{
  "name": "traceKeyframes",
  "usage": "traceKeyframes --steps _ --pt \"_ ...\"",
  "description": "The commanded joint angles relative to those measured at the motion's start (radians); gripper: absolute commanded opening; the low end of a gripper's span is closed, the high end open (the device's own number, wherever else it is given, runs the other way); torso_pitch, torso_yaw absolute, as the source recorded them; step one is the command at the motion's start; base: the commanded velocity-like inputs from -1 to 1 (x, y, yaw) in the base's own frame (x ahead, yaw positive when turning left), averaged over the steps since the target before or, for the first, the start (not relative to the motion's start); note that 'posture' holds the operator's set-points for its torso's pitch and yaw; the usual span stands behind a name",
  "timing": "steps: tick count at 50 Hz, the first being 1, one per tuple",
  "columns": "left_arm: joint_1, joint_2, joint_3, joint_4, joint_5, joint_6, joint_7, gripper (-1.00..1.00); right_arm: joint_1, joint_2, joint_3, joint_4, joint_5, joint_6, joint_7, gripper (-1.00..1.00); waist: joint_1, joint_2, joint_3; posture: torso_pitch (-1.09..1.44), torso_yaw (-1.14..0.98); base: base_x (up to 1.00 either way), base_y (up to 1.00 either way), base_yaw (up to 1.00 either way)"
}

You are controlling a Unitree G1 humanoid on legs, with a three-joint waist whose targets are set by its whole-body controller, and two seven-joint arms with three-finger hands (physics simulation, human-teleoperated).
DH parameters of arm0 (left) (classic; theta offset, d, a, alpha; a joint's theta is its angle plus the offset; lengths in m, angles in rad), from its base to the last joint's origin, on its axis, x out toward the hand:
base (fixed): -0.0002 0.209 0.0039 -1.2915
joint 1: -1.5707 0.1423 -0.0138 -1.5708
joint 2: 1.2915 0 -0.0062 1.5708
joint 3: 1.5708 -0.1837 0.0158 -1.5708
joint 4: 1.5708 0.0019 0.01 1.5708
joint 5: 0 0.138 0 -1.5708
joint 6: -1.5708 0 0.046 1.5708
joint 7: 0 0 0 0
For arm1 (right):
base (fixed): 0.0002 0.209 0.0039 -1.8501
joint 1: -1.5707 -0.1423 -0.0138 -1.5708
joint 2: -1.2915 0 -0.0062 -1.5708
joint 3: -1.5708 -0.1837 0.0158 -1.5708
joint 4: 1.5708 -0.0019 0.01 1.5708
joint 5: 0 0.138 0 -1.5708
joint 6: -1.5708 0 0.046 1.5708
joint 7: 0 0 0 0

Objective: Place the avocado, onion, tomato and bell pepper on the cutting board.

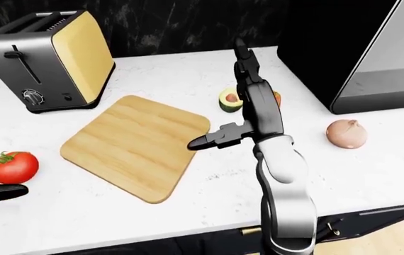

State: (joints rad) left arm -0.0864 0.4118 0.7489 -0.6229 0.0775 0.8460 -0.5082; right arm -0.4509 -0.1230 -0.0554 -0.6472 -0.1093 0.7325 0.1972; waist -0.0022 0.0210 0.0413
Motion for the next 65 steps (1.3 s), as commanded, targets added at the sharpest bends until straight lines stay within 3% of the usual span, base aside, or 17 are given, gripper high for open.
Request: traceKeyframes --steps 1,16,26,27,28,33,48,56,65 --pt "-0.005 0.008 -0.004 -0.015 0.02 -0.059 0.015 1.0 -0.026 -0.003 -0.004 -0.037 -0.004 -0.018 -0.002 1.0 -0.001 0.005 -0.017 0.0 0.0 0.0 0.0 0.0" --pt "0.028 -0.023 -0.027 0.088 0.076 -0.178 0.037 1.0 -0.011 0.004 -0.002 -0.04 -0.012 -0.023 0.0 1.0 0.001 0.003 -0.023 0.0 0.0 0.0 0.0 0.0" --pt "0.031 -0.018 -0.013 0.128 0.091 -0.216 0.048 1.0 -0.011 0.005 0.0 -0.027 -0.014 -0.035 0.001 1.0 0.001 0.003 -0.026 0.0 0.0 0.0 0.0 0.0" --pt "0.033 -0.017 -0.014 0.131 0.093 -0.219 0.047 0.91 -0.012 0.006 0.0 -0.023 -0.014 -0.038 0.001 1.0 0.001 0.003 -0.026 0.0 0.0 0.0 0.0 0.0" --pt "0.029 -0.019 -0.027 0.147 0.106 -0.233 0.063 0.11 -0.02 0.003 -0.002 -0.022 -0.011 -0.029 0.006 1.0 0.001 0.003 -0.026 0.0 0.0 0.0 0.0 0.0" --pt "0.031 -0.025 -0.043 0.173 0.115 -0.262 0.079 -0.26 -0.016 0.0 0.0 -0.048 -0.016 -0.004 0.011 1.0 0.002 0.004 -0.027 0.0 0.0 0.0 0.0 0.0" --pt "-0.028 -0.011 -0.129 0.211 0.129 -0.263 0.129 -0.67 0.026 0.005 0.003 -0.139 -0.052 0.057 0.016 1.0 0.002 0.013 -0.032 0.0 0.0 0.0 0.0 0.0" --pt "-0.098 0.016 -0.183 0.139 0.127 -0.183 0.118 -0.72 0.048 0.006 0.006 -0.199 -0.071 0.098 0.023 1.0 0.002 0.008 -0.03 0.0 0.0 0.0 0.0 0.0" --pt "-0.219 0.039 -0.281 0.102 0.131 -0.099 0.126 -0.78 0.082 0.009 0.004 -0.241 -0.083 0.11 0.024 1.0 0.001 0.001 -0.03 0.0 0.0 0.0 0.0 0.0"
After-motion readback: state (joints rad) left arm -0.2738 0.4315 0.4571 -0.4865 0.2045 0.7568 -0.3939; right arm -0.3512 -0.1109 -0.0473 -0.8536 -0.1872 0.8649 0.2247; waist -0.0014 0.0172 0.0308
